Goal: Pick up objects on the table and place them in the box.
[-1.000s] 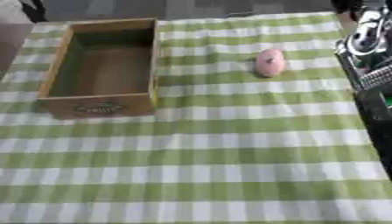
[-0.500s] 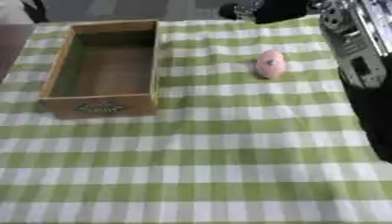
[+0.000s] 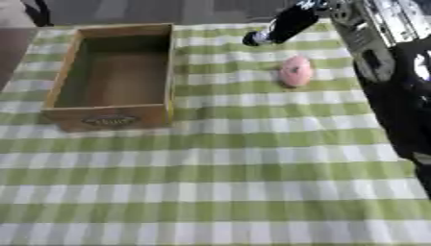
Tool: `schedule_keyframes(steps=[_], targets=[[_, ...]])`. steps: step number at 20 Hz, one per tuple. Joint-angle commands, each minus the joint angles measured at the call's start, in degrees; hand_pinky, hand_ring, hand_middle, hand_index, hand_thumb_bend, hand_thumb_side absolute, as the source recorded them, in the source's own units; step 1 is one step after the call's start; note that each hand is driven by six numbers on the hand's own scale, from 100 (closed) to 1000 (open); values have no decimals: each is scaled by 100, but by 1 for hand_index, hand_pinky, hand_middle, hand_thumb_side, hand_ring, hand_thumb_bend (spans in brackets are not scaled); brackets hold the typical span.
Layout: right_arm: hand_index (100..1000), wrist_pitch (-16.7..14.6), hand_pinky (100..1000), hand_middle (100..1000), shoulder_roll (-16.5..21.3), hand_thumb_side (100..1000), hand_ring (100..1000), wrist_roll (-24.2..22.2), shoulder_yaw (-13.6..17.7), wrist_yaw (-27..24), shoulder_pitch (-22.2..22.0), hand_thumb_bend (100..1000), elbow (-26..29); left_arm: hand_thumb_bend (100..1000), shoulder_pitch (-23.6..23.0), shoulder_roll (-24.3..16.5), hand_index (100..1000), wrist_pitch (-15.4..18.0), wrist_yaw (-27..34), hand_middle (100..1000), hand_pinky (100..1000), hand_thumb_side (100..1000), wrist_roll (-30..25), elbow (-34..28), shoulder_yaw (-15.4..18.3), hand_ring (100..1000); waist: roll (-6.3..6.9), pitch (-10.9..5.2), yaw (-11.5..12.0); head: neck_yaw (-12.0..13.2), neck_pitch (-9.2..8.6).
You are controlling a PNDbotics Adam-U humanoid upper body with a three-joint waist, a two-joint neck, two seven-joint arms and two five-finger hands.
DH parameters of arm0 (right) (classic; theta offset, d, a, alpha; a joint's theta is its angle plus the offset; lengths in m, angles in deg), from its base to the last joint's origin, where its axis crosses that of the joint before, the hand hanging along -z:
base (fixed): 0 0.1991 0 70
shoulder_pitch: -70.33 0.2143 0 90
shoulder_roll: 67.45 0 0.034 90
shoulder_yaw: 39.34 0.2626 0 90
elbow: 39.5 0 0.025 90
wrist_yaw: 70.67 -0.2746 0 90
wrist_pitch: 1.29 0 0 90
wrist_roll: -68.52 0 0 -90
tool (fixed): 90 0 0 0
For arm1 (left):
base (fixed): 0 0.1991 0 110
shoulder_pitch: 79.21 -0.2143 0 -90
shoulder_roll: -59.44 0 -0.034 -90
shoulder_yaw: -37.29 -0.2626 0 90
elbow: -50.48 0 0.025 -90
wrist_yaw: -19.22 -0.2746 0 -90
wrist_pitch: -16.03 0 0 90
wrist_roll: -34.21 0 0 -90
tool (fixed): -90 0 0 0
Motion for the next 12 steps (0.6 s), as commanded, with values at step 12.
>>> schedule_keyframes(steps=[12], targets=[[1000,-16,782,828,-14,472,873,-1183,122,361,353,552,-657,100,0,-99,919,-18,32,615,655,994,-24,-112,6,527,10,-132,-9,-12,-85]])
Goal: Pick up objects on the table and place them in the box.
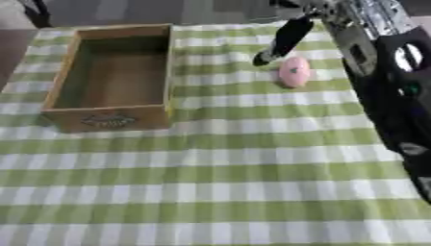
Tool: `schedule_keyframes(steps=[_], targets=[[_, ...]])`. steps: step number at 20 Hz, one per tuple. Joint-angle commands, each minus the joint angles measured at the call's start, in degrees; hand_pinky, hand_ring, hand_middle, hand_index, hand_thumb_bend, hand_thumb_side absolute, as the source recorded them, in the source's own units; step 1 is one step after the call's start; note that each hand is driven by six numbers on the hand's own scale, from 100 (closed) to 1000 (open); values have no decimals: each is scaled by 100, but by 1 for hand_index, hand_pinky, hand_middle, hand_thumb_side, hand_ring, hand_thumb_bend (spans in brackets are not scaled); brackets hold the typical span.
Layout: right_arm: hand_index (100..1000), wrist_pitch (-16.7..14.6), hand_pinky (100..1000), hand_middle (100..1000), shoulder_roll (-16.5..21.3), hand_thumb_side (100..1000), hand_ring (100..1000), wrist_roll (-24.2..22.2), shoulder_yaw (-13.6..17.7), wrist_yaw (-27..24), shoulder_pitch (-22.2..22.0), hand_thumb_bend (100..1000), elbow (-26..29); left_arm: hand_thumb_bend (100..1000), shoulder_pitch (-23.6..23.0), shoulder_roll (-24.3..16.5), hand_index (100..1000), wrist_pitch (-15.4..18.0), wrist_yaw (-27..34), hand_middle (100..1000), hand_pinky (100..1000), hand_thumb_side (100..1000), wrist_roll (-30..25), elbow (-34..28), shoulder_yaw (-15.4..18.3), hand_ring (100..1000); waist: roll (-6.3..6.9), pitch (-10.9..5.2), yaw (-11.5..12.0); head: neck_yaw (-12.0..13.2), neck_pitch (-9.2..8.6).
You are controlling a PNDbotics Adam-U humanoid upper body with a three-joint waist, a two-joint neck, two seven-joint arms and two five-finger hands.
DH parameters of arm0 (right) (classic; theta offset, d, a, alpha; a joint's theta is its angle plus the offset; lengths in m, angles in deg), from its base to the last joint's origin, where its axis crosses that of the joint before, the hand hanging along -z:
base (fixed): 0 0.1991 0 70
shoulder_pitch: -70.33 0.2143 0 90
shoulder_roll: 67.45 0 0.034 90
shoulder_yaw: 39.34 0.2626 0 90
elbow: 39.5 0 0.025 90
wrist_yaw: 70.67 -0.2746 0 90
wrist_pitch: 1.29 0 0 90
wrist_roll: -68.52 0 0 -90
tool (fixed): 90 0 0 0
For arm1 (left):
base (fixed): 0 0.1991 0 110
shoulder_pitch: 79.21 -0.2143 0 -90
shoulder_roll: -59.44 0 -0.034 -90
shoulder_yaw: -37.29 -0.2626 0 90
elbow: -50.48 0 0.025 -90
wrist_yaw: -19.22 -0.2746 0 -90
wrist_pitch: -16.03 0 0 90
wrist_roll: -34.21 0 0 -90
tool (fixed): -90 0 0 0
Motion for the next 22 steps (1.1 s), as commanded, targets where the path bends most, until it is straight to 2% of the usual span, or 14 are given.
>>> schedule_keyframes(steps=[1,10,13,15,19,22], targets=[[1000,9,782,829,69,469,873,-192,99,160,161,549,-80,100,23,-97,919,-8,26,615,655,994,-12,-112,9,527,-1,-127,-1,-8,-80],[1000,-73,784,837,73,454,880,-331,156,315,204,534,-561,100,27,-92,917,-19,34,613,655,994,3,-112,17,526,-10,-119,-13,-10,-90],[1000,-140,790,856,88,408,894,-331,140,276,182,426,-709,100,30,-92,917,-23,33,613,655,994,5,-112,19,526,-14,-111,-23,-10,-94],[1000,-194,792,860,97,398,896,-331,119,197,163,387,-841,100,31,-90,917,-26,31,613,655,994,3,-112,20,526,-16,-107,-27,-11,-96],[1000,-234,791,857,108,394,894,-331,111,150,146,392,-1060,100,33,-88,917,-28,31,612,655,991,3,-112,22,525,-18,-105,-28,-22,-106],[1000,-238,790,857,92,383,891,-331,100,164,124,352,-1213,100,36,-82,917,-32,33,611,654,990,0,-112,19,525,-15,-97,-29,-36,-118]])
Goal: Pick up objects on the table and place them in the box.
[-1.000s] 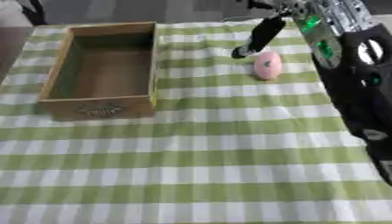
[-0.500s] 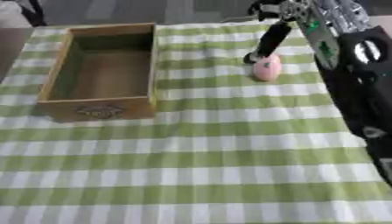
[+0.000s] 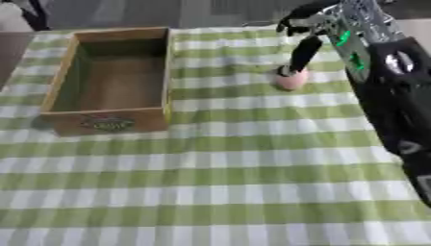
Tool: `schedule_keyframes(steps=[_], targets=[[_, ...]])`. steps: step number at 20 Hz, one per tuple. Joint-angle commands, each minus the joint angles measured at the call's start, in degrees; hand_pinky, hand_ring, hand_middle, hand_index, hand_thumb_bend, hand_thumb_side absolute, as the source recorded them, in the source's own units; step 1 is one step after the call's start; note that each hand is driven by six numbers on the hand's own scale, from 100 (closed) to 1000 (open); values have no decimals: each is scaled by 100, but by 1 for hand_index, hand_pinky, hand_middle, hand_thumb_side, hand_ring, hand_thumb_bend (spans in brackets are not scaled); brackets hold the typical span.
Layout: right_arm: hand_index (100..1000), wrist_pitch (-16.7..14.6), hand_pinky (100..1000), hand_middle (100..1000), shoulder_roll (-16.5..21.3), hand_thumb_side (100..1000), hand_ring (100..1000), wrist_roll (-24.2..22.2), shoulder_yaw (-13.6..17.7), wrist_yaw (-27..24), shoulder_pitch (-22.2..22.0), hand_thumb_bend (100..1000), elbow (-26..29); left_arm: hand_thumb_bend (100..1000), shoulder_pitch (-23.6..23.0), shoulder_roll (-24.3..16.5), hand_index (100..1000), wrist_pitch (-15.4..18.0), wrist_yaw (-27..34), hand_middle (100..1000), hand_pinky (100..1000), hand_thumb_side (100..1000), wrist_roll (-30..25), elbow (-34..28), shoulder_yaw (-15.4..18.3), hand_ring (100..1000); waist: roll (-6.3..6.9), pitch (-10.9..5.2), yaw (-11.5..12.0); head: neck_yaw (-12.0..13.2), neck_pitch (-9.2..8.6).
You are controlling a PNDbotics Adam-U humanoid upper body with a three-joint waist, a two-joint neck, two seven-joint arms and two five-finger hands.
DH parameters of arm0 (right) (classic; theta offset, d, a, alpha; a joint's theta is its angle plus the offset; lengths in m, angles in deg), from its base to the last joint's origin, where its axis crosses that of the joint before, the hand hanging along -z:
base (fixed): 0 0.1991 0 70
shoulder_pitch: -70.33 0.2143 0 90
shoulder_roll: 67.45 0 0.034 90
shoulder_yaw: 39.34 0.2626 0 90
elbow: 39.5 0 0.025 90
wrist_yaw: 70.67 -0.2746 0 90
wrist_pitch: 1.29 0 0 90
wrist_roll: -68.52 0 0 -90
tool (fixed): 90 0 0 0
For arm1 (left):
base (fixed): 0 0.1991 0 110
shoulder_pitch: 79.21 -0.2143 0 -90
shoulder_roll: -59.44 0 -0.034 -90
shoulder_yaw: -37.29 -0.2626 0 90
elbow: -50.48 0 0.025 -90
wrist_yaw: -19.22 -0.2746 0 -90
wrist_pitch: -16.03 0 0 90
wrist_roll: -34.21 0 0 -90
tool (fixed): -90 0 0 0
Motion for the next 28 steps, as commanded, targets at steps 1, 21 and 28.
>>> schedule_keyframes(steps=[1,21,28], targets=[[1000,-16,792,858,90,380,893,5,26,-19,80,326,-117,100,39,-81,917,-9,31,611,654,989,1,-112,19,524,2,-96,6,-29,-71],[1000,-124,772,826,8,366,877,5,-47,193,121,365,-804,100,52,-44,916,-16,30,609,652,985,-27,-112,21,522,17,-29,46,-69,-99],[976,-57,750,778,-7,420,853,5,-26,518,143,257,-741,100,52,-34,916,-18,34,609,652,986,-41,-112,24,522,25,-7,56,-89,-106]])
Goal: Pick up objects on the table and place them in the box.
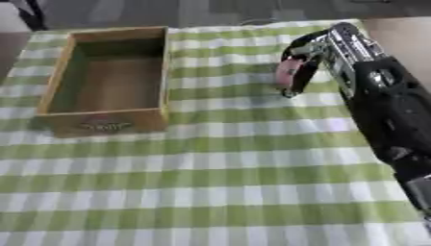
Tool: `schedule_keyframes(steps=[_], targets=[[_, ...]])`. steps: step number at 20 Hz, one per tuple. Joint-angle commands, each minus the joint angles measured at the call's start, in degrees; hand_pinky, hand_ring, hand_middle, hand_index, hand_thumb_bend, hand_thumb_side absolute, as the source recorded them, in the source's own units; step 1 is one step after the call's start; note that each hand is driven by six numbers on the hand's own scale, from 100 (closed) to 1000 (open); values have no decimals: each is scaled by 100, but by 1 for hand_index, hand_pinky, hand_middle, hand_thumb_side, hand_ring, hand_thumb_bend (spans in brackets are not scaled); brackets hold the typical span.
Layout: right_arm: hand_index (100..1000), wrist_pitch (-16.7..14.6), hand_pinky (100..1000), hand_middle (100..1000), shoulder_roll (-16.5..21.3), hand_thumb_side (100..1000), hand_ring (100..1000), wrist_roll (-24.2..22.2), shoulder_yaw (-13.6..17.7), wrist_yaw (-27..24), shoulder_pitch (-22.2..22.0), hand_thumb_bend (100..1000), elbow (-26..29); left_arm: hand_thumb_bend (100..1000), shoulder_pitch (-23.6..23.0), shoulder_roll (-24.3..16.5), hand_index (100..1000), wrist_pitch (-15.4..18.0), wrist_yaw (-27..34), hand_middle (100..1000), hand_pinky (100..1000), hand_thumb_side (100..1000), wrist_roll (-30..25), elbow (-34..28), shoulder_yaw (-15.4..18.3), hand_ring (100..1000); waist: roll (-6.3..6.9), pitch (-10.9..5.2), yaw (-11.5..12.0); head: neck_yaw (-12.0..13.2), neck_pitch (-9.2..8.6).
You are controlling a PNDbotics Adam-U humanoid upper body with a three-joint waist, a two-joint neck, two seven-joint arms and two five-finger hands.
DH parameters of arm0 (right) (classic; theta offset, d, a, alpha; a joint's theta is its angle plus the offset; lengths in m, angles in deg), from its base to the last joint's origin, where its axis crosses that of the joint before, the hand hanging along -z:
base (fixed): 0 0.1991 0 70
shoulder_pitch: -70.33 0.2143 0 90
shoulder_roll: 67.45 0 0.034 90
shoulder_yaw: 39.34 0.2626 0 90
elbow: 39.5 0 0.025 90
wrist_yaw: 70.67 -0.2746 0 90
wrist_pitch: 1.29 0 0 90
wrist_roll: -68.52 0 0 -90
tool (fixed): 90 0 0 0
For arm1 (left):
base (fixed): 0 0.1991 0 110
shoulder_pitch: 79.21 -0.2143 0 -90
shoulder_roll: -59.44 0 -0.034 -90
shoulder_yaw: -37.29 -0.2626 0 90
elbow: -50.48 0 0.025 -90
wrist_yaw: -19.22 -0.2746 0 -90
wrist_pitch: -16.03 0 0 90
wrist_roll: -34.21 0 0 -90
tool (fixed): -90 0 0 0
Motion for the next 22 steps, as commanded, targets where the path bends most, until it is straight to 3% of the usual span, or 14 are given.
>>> schedule_keyframes(steps=[1,6,13,17,18,22], targets=[[965,21,746,770,78,423,849,5,42,126,139,236,93,100,49,-83,916,8,35,609,652,986,-13,-112,24,522,4,-91,16,-16,-59],[923,7,728,728,59,438,827,5,32,161,165,100,106,100,50,-85,916,10,39,610,650,986,-18,-112,24,522,6,-92,12,-30,-64],[851,-25,683,649,53,382,772,38,22,181,195,100,124,100,59,-83,915,3,45,610,648,986,-16,-112,26,522,-5,-92,8,-43,-58],[727,-35,635,547,49,372,719,202,18,155,206,100,233,100,61,-83,914,-6,46,609,648,986,-12,-112,25,522,-10,-98,2,-49,-58],[659,-33,616,507,50,365,696,261,19,155,212,100,274,100,63,-82,914,-9,47,610,648,986,-11,-112,25,522,-12,-101,0,-50,-57],[565,-2,588,468,53,369,660,473,31,206,235,100,404,100,68,-84,914,-17,49,610,648,985,-9,-112,21,522,-18,-114,-5,-54,-52]])
